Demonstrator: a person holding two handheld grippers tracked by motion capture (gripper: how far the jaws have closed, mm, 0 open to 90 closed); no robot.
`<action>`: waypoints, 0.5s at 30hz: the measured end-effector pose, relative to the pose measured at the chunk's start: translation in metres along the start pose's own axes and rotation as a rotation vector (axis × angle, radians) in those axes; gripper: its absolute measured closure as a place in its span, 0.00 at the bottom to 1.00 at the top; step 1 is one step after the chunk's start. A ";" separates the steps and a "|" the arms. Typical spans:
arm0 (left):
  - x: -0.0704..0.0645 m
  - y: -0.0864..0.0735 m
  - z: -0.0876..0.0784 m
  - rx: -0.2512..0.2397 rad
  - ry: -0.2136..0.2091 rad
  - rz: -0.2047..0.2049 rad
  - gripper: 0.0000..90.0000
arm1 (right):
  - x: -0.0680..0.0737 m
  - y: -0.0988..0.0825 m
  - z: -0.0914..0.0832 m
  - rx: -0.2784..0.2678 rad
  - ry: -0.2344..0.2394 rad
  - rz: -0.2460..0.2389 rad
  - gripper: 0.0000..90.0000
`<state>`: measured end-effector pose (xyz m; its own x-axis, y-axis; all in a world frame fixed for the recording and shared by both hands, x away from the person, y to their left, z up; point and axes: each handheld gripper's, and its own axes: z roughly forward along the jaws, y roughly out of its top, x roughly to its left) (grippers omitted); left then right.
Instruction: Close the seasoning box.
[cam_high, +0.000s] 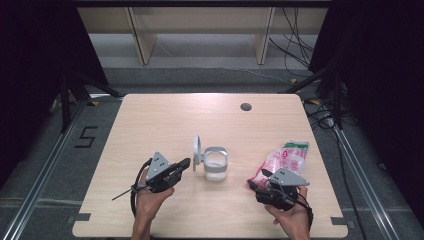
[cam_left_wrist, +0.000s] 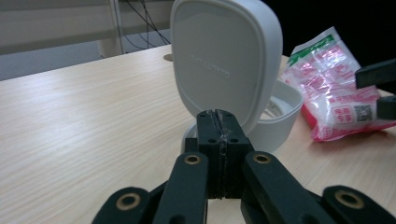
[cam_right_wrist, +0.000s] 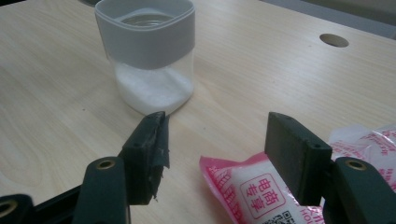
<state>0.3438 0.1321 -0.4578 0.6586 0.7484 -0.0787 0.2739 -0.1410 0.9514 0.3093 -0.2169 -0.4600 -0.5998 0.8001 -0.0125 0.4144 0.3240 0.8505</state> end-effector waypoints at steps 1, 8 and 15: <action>-0.001 0.000 0.001 0.004 0.001 -0.010 0.98 | 0.003 -0.001 0.000 0.007 0.000 0.009 0.44; 0.000 0.004 0.004 0.010 -0.005 0.004 0.98 | 0.008 -0.003 0.005 0.013 0.040 -0.032 0.44; -0.001 0.013 0.004 0.000 0.001 0.032 0.98 | 0.010 -0.002 0.006 0.008 0.054 -0.050 0.44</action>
<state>0.3502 0.1269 -0.4464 0.6663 0.7442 -0.0475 0.2525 -0.1653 0.9534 0.3062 -0.2068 -0.4652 -0.6557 0.7546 -0.0269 0.3881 0.3674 0.8452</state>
